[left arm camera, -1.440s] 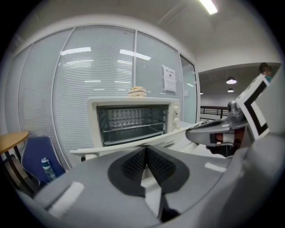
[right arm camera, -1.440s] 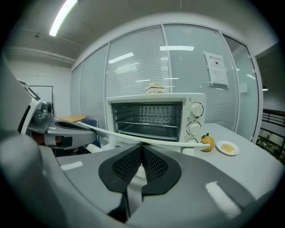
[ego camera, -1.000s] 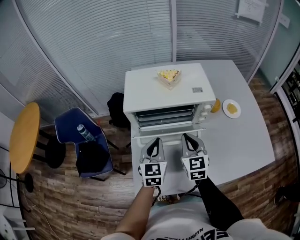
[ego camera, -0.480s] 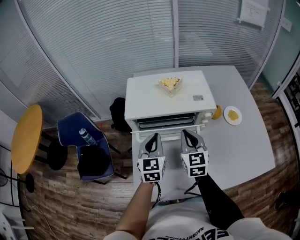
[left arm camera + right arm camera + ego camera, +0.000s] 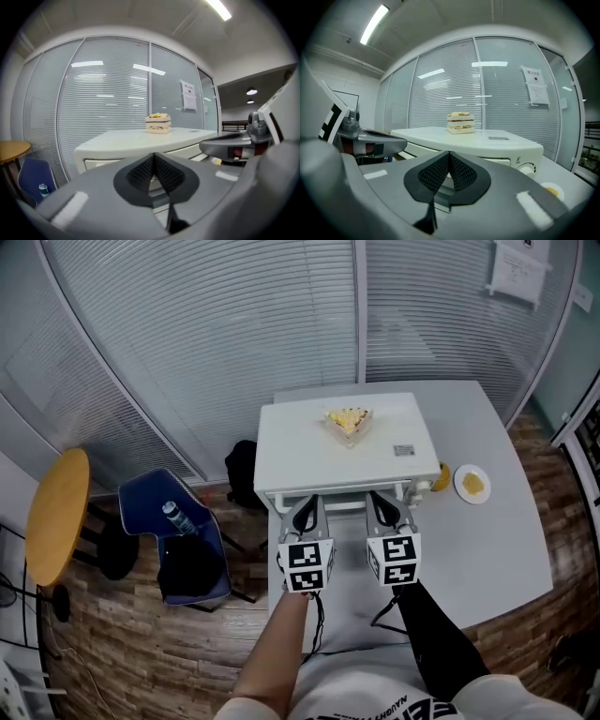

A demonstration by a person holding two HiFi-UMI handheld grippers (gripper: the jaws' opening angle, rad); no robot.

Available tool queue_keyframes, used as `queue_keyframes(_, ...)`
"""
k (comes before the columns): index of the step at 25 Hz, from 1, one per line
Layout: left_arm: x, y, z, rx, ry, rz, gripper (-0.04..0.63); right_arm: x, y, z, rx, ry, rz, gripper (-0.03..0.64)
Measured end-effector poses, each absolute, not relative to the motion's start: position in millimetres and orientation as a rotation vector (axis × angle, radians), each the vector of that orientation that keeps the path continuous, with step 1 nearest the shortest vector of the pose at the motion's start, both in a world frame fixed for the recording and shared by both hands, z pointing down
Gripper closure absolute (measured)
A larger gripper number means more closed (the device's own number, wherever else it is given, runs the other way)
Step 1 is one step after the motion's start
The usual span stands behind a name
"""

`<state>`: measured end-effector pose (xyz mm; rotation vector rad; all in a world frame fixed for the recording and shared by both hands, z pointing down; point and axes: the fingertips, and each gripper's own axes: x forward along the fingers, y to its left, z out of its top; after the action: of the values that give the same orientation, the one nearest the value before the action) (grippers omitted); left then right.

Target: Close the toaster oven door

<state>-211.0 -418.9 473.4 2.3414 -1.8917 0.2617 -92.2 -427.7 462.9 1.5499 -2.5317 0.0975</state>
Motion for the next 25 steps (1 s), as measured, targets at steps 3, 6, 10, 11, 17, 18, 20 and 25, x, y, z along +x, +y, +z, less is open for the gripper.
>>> queue_keyframes(3, -211, -423, 471, 2.341, -1.908, 0.297, 0.540, -95, -432, 461, 1.548, -2.494, 0.049, 0.615)
queue_keyframes(6, -212, -423, 470, 2.331, -1.923, 0.278, 0.540, -96, -432, 460, 1.556, -2.493, 0.031, 0.615)
queue_keyframes(10, -211, -423, 471, 2.328, -1.918, 0.274, 0.540, -96, -431, 460, 1.551, -2.503, 0.027, 0.615)
queue_keyframes(11, -211, -423, 471, 2.333, -1.913, 0.273, 0.540, -96, -431, 459, 1.544, -2.513, 0.018, 0.615)
queue_keyframes(17, -205, -414, 470, 2.414, -1.814, 0.254, 0.540, -84, -425, 456, 1.552, -2.491, -0.038, 0.614)
queue_keyframes(18, -206, -410, 467, 2.428, -1.813, 0.250, 0.540, -81, -421, 453, 1.566, -2.489, -0.049, 0.614)
queue_keyframes(20, -210, -400, 462, 2.444, -1.825, 0.251, 0.540, -76, -413, 449, 1.595, -2.495, -0.048, 0.614)
queue_keyframes(25, -213, -376, 439, 2.509, -1.821, 0.239, 0.540, -71, -387, 437, 1.645, -2.493, -0.061, 0.614)
